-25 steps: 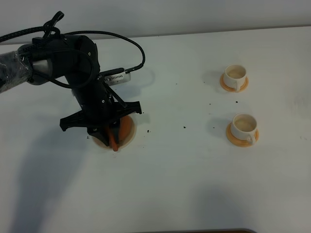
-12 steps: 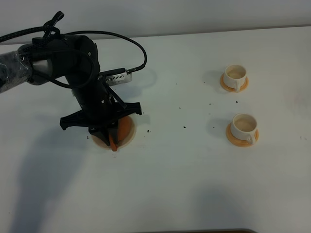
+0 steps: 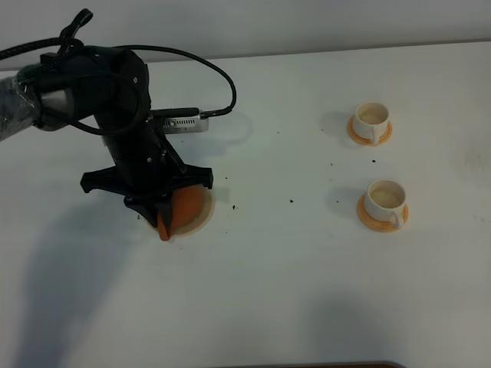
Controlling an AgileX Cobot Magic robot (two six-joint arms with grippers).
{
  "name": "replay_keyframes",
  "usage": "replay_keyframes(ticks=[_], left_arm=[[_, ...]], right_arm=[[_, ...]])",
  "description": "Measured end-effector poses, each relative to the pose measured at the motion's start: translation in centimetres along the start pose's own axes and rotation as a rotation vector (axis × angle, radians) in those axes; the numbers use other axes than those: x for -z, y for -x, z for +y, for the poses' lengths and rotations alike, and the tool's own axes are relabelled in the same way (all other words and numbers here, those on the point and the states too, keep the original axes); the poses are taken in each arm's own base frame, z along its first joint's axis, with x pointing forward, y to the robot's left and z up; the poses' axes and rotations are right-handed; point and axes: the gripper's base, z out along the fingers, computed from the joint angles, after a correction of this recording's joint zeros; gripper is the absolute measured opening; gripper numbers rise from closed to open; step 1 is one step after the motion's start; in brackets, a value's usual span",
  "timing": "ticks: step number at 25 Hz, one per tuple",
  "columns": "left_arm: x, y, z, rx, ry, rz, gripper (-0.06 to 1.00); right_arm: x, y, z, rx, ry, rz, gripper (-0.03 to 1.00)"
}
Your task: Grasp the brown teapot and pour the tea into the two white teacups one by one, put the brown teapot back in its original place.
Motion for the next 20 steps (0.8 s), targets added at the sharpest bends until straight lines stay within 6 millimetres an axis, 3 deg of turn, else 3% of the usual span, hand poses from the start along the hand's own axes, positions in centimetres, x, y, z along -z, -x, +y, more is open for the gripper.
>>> replay_keyframes(ticks=[13, 20], left_arm=[[1.9, -0.4, 0.8, -0.070, 0.073, -0.064, 0.11], [3.7, -0.5, 0.8, -0.267, 0.073, -0.165, 0.11]], right_arm=[[0.0, 0.0, 0.0, 0.000, 0.000, 0.000, 0.24], [0.0, 0.0, 0.0, 0.000, 0.000, 0.000, 0.24]])
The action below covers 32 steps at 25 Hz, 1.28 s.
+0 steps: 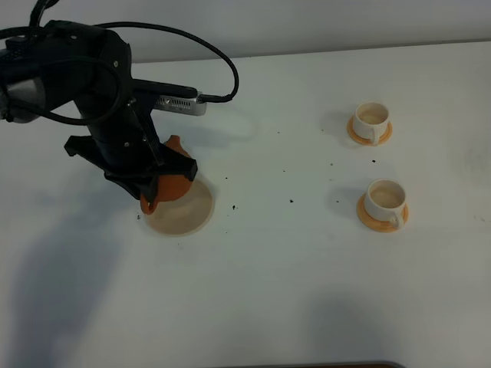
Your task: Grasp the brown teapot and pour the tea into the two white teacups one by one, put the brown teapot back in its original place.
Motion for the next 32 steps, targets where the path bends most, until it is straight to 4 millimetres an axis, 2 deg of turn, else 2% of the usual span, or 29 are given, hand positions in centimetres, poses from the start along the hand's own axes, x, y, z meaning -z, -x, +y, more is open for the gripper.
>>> replay_keyframes(ticks=[8, 18, 23, 25, 29, 32], left_arm=[[1.3, 0.5, 0.0, -0.435, 0.022, -0.119, 0.11], [1.7, 2.5, -0.1, -0.889, 0.144, -0.326, 0.11], [2.0, 3.4, -0.1, -0.961, 0.208, -0.420, 0.11], [1.3, 4.1, -0.1, -0.966, 0.214, -0.425, 0.11], [-0.5, 6.5, -0.4, -0.999, 0.213, -0.408, 0.11], [-1.2, 8.8, -1.3, -1.048, 0.231, -0.425, 0.11]], right_arm=[[0.0, 0.0, 0.0, 0.000, 0.000, 0.000, 0.24], [0.0, 0.0, 0.0, 0.000, 0.000, 0.000, 0.24], [0.0, 0.0, 0.0, 0.000, 0.000, 0.000, 0.24], [0.0, 0.0, 0.0, 0.000, 0.000, 0.000, 0.24], [0.0, 0.0, 0.0, 0.000, 0.000, 0.000, 0.24], [0.0, 0.0, 0.0, 0.000, 0.000, 0.000, 0.24]])
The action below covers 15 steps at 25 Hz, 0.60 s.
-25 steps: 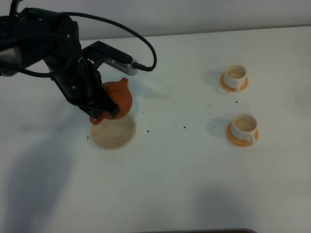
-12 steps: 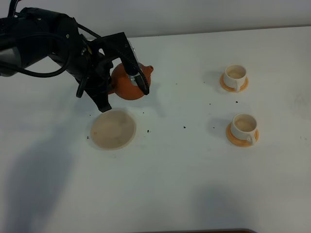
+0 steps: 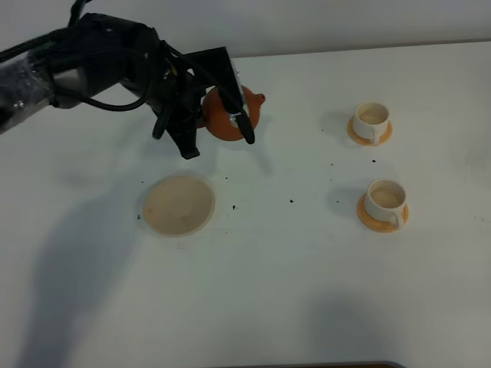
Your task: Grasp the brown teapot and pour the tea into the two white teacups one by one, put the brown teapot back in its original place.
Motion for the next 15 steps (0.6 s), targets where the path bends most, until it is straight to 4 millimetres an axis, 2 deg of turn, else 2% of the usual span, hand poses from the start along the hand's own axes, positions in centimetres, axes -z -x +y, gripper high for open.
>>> replay_keyframes(ticks=[6, 7, 15], left_arm=[[-2.9, 3.8, 1.7, -0.093, 0.023, -0.036, 0.11], [-4.0, 4.3, 1.5, -0.114, 0.011, -0.031, 0.11], [-6.7, 9.3, 2.3, -0.203, 0.086, -0.108, 0.11]], right_arm=[[0.0, 0.0, 0.0, 0.000, 0.000, 0.000, 0.24], [0.0, 0.0, 0.0, 0.000, 0.000, 0.000, 0.24], [0.0, 0.0, 0.0, 0.000, 0.000, 0.000, 0.24]])
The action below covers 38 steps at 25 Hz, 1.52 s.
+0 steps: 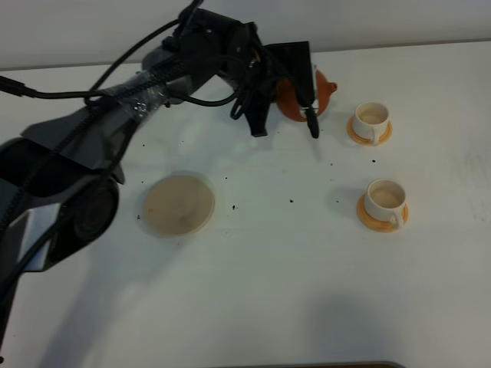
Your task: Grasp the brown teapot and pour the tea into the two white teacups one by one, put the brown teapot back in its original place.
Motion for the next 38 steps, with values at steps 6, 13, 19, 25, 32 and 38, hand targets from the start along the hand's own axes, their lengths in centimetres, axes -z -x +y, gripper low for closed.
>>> replay_keyframes(ticks=[6, 13, 19, 25, 32, 38], left_arm=[[-2.3, 0.8, -0.4, -0.087, 0.016, 0.002, 0.11], [-2.9, 1.5, -0.5, -0.164, 0.083, 0.012, 0.11], [-2.8, 2.2, -0.2, -0.208, 0.136, -0.013, 0.11], [-2.6, 3.4, -0.3, -0.274, 0.184, -0.030, 0.11], [-2.5, 4.0, -0.1, -0.361, 0.246, -0.006, 0.11], [-2.6, 4.2, -0.1, -0.414, 0.280, 0.009, 0.11]], right_arm=[[0.0, 0.0, 0.0, 0.000, 0.000, 0.000, 0.24], [0.0, 0.0, 0.0, 0.000, 0.000, 0.000, 0.24], [0.0, 0.0, 0.0, 0.000, 0.000, 0.000, 0.24], [0.0, 0.0, 0.0, 0.000, 0.000, 0.000, 0.24], [0.0, 0.0, 0.0, 0.000, 0.000, 0.000, 0.24], [0.0, 0.0, 0.0, 0.000, 0.000, 0.000, 0.24]])
